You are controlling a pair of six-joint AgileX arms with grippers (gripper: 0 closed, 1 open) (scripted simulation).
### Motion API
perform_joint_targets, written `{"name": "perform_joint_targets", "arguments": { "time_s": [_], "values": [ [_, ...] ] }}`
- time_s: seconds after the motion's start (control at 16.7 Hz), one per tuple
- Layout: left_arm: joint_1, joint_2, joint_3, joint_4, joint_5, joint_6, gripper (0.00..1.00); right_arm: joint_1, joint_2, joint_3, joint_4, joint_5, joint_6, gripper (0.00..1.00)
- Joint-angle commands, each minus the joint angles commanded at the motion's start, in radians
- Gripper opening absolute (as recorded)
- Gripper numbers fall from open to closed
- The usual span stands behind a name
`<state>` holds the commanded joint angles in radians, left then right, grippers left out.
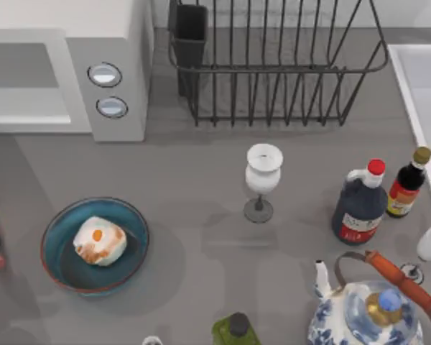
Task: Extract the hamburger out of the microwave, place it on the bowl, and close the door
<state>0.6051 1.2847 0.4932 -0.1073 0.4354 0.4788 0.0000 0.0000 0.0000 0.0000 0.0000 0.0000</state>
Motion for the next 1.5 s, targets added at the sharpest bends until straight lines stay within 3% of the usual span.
{"name": "perform_joint_targets", "arguments": {
  "time_s": [0.48, 0.9, 1.08, 1.5],
  "values": [
    [-0.052, -0.039, -0.004, 0.018, -0.079, -0.045, 0.0, 0.0, 0.0, 0.0, 0.0, 0.0, 0.0, 1.0],
    [-0.415, -0.178, -0.09, 0.019, -0.313, -0.295, 0.0, 0.0, 0.0, 0.0, 0.0, 0.0, 0.0, 1.0],
    [-0.5, -0.223, -0.117, 0.02, -0.385, -0.372, 0.0, 0.0, 0.0, 0.0, 0.0, 0.0, 0.0, 1.0],
    [-0.506, -0.184, -0.084, 0.038, -0.393, -0.38, 0.0, 0.0, 0.0, 0.0, 0.0, 0.0, 0.0, 1.0]
  ]
}}
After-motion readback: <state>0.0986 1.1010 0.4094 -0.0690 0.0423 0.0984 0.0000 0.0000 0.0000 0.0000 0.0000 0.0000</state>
